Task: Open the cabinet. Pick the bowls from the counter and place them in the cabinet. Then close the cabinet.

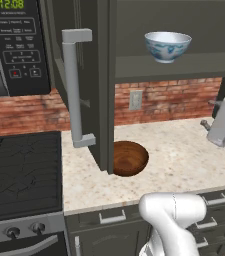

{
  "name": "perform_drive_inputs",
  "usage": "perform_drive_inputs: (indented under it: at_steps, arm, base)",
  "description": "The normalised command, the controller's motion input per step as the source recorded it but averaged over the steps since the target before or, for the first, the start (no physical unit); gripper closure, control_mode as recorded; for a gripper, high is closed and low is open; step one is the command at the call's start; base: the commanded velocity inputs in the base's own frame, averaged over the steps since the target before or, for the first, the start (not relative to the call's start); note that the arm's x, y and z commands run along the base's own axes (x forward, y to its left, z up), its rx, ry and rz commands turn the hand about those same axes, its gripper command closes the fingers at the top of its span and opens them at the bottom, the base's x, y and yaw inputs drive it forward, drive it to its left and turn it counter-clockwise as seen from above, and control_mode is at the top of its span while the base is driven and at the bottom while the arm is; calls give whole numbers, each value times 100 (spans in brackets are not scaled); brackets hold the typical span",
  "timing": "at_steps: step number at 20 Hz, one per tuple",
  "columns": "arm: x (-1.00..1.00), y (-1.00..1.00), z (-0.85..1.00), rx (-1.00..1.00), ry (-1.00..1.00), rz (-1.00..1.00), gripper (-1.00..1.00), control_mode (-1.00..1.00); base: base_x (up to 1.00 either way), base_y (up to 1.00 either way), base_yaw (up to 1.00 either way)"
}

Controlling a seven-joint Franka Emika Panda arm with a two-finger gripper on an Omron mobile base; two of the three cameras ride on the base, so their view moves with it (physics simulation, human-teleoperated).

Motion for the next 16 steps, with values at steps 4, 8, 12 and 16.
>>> perform_drive_inputs:
  at_steps: [4, 8, 12, 16]
  arm:
    - [4, 43, -8, -3, 43, 34, -100, -100]
    - [19, 34, 0, 0, 49, 25, -100, -100]
    - [15, 11, -7, -3, 35, 19, -100, -100]
    - [3, 21, -56, -13, 52, 18, -100, -100]
  base:
    - [0, 0, 0]
    - [0, 0, 0]
    - [0, 0, 0]
    - [0, 0, 0]
